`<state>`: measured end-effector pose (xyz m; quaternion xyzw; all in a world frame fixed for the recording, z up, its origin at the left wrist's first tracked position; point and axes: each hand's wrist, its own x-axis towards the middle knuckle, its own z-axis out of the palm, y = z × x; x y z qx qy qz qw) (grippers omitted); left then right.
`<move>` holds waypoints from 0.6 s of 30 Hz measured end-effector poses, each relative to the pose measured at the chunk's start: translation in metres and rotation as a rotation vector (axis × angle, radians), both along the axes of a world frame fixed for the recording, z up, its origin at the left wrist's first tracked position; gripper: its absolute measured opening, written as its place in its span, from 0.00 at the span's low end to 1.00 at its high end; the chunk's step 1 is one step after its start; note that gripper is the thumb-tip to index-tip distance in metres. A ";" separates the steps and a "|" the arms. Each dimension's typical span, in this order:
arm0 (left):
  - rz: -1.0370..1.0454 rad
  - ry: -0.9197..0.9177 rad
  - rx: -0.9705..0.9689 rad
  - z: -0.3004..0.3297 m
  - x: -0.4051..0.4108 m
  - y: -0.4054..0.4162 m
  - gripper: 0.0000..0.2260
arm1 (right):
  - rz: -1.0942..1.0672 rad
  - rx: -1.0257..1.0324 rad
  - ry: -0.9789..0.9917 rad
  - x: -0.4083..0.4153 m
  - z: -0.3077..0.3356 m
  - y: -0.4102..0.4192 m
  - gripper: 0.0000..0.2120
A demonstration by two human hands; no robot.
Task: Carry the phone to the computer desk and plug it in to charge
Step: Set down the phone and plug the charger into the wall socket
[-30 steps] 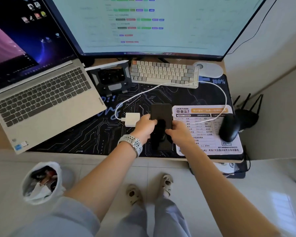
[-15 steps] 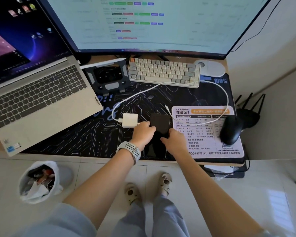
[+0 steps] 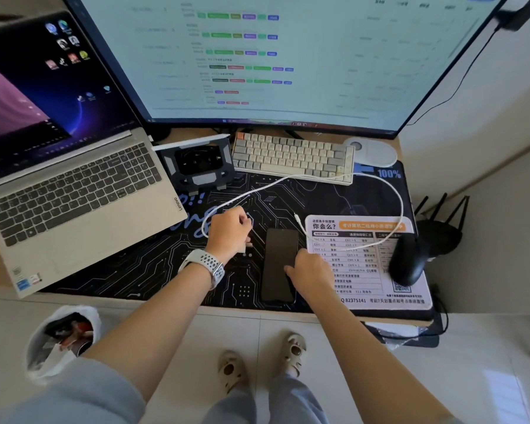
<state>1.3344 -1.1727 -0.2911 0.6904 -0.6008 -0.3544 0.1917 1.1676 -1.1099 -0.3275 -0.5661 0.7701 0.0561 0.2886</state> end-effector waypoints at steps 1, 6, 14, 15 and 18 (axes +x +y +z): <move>-0.035 -0.062 -0.039 0.003 0.000 -0.002 0.07 | 0.007 0.006 0.007 0.000 0.000 -0.001 0.16; -0.270 -0.457 -0.244 0.004 -0.001 -0.007 0.10 | 0.039 -0.062 0.075 -0.007 0.005 -0.016 0.14; -0.518 -0.675 -0.156 -0.017 0.009 -0.007 0.31 | 0.077 -0.252 0.182 -0.033 0.004 -0.043 0.12; -0.553 -0.702 -0.122 -0.019 0.011 -0.007 0.32 | 0.083 -0.228 0.213 -0.036 0.002 -0.043 0.14; -0.595 -0.754 -0.030 -0.027 0.018 -0.008 0.36 | 0.099 -0.168 0.263 -0.040 -0.005 -0.040 0.17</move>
